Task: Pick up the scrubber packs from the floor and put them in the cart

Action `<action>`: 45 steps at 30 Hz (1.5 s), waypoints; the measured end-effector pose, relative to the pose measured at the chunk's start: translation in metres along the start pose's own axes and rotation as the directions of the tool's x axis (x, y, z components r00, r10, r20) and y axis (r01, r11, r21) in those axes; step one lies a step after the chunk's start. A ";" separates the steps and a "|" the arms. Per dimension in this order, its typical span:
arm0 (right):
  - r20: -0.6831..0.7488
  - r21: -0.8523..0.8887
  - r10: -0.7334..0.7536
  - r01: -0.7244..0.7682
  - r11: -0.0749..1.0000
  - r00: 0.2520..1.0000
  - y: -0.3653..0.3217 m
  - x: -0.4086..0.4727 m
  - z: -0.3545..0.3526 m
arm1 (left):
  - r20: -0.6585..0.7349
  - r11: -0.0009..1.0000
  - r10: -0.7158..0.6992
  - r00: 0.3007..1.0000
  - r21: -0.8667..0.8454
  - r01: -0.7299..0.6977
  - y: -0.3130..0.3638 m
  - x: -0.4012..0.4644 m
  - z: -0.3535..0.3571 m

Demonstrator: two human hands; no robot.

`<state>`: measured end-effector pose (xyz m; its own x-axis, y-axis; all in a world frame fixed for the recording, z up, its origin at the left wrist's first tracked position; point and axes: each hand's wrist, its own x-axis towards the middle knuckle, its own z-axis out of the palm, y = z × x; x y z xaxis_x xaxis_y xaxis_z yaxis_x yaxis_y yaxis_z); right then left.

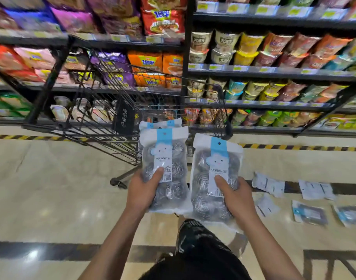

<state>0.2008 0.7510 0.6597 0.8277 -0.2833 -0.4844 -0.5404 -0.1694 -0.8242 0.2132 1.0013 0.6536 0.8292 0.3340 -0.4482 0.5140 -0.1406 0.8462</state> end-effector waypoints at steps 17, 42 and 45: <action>-0.107 -0.164 0.057 -0.074 0.984 0.993 -0.119 0.321 0.125 | 0.043 0.968 -0.131 0.990 0.222 0.119 0.060 0.358 0.090; -0.103 -0.649 0.264 -0.266 0.713 0.959 0.049 0.521 0.170 | 0.343 0.911 -0.154 0.927 0.413 -0.001 -0.106 0.504 0.170; -0.042 -0.702 0.231 -0.193 0.685 0.972 0.060 0.521 0.168 | 0.342 0.909 -0.151 0.928 0.416 -0.005 -0.114 0.503 0.173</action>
<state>0.6249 0.7517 0.3091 0.6736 -0.3540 -0.6488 -0.6363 -0.7244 -0.2652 0.6097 1.0241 0.2813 0.7665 0.0126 -0.6421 0.5544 -0.5176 0.6517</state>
